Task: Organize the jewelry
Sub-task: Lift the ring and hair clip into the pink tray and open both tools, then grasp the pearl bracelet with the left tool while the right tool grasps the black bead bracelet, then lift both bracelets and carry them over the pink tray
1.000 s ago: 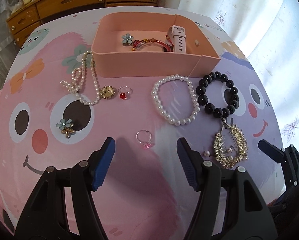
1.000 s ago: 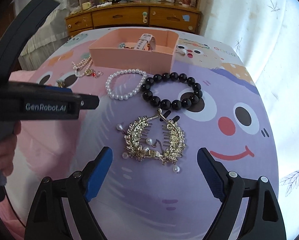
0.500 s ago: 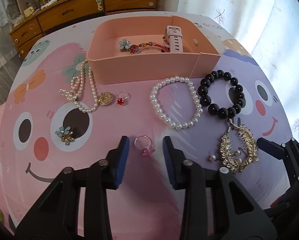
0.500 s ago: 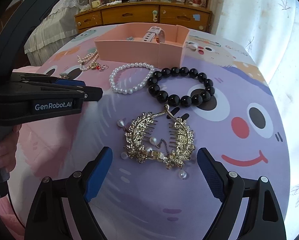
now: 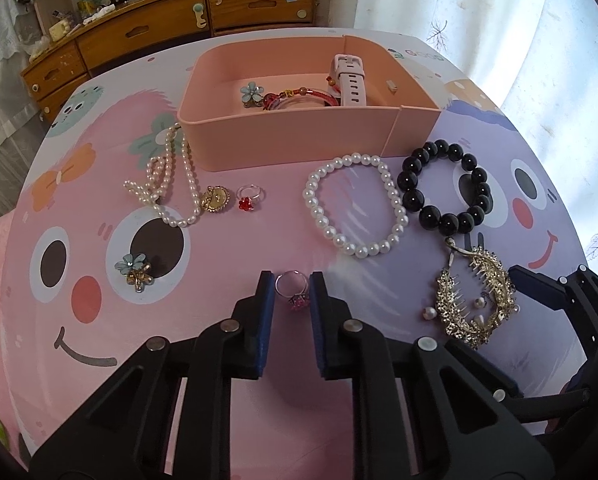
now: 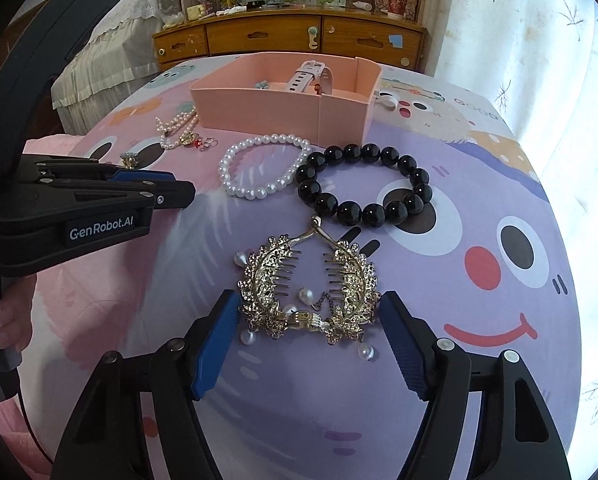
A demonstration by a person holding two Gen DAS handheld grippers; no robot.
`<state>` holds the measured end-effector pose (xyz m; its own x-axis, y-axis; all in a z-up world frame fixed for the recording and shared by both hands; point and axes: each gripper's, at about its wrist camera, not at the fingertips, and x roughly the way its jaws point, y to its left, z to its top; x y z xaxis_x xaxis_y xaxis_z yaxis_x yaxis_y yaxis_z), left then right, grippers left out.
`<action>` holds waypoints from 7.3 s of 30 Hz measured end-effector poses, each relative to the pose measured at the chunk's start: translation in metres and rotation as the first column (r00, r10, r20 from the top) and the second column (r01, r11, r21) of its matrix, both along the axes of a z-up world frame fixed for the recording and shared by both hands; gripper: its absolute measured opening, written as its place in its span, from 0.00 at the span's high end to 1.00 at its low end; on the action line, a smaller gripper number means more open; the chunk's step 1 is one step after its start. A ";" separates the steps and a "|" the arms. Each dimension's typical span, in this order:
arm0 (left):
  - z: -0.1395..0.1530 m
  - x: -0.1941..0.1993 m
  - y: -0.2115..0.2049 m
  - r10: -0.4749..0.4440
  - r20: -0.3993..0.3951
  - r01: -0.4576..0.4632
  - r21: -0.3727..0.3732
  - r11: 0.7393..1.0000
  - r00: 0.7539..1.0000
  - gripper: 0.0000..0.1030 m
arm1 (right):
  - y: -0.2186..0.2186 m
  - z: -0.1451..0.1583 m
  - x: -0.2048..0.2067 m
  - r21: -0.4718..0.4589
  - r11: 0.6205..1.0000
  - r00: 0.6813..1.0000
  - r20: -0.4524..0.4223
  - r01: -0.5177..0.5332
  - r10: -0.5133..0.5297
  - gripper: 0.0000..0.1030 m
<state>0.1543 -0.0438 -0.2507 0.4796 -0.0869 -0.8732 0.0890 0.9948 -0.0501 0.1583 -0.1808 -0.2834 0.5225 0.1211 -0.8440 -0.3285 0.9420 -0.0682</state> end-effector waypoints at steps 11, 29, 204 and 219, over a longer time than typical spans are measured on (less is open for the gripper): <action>0.001 -0.010 0.007 -0.003 -0.019 0.003 -0.018 1.000 1.000 0.88 | 0.003 0.003 0.000 0.049 0.998 0.999 -0.033 0.039 -0.038 0.30; 0.044 0.009 0.062 0.046 0.013 -0.046 0.020 0.999 0.999 0.88 | 0.073 0.047 0.008 0.134 0.988 0.997 0.045 -0.074 0.068 0.30; 0.159 0.084 0.080 0.059 0.238 -0.012 -0.192 0.981 0.970 0.95 | 0.045 0.187 0.121 0.511 0.856 0.955 0.208 0.077 -0.210 0.87; 0.131 0.122 0.096 0.073 0.166 -0.018 -0.312 0.950 0.983 0.86 | 0.042 0.152 0.171 0.500 0.858 0.967 0.136 0.119 -0.213 0.73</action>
